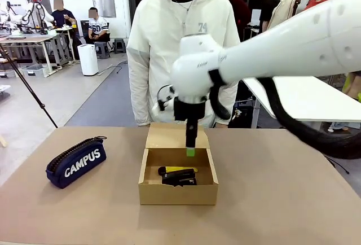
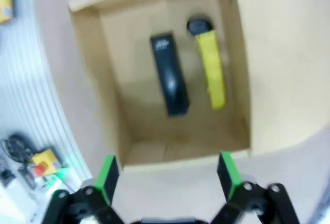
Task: Pack the items into the box.
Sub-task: Pick up the item indicated by the person and place it inside the Mailer Box.
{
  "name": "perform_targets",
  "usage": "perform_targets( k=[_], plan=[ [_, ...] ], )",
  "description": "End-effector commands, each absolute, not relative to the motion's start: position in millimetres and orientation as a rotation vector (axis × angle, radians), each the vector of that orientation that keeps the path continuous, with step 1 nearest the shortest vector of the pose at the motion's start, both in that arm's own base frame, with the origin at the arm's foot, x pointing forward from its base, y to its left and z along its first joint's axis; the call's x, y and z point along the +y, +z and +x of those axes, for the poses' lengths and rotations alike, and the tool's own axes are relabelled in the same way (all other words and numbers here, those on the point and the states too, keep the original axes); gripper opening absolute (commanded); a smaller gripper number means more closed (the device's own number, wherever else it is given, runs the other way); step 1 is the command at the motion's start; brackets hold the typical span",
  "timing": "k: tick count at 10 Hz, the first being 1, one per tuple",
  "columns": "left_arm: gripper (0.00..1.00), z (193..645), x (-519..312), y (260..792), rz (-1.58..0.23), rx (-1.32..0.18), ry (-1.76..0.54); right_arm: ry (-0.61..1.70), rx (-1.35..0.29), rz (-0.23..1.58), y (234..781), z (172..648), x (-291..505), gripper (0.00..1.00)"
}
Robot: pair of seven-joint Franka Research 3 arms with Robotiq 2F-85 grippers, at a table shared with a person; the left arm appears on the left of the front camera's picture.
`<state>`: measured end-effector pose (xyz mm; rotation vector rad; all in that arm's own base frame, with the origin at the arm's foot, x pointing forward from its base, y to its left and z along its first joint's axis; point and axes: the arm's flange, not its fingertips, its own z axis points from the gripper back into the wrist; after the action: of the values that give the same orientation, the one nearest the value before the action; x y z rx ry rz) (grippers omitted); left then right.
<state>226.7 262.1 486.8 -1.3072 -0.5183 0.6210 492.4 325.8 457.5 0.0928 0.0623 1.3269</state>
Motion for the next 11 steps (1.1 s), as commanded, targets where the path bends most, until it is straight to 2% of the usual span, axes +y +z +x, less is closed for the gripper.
perform_targets(
  k=[1,3,4,5,6,7,9,11],
  plan=[
    [1.0,225.2,263.0,487.6,-1.314,-0.531,0.605,0.897,0.097,0.206,506.1,468.6,252.5,1.0],
    [1.0,225.2,263.0,487.6,-1.314,-0.531,0.605,0.458,0.124,0.449,529.6,443.7,172.4,1.0],
    [1.0,225.2,263.0,487.6,-1.314,-0.531,0.605,0.233,0.032,0.627,531.5,427.0,115.1,1.0],
    [1.0,225.2,263.0,487.6,-1.314,-0.531,0.605,0.128,-0.058,0.818,526.4,408.3,67.3,1.0],
    [1.0,225.2,263.0,487.6,-1.314,-0.531,0.605,-0.025,-0.192,0.902,513.9,391.9,22.8,1.0],
    [1.0,225.2,263.0,487.6,-1.314,-0.531,0.605,-0.135,-0.272,1.05,497.5,379.7,-14.6,1.0],
    [1.0,225.2,263.0,487.6,-1.314,-0.531,0.605,-0.214,-0.624,1.355,461.3,351.9,-70.9,1.0],
    [1.0,225.2,263.0,487.6,-1.314,-0.531,0.605,-0.275,-0.77,1.497,438.2,337.5,-93.7,1.0]
  ],
)
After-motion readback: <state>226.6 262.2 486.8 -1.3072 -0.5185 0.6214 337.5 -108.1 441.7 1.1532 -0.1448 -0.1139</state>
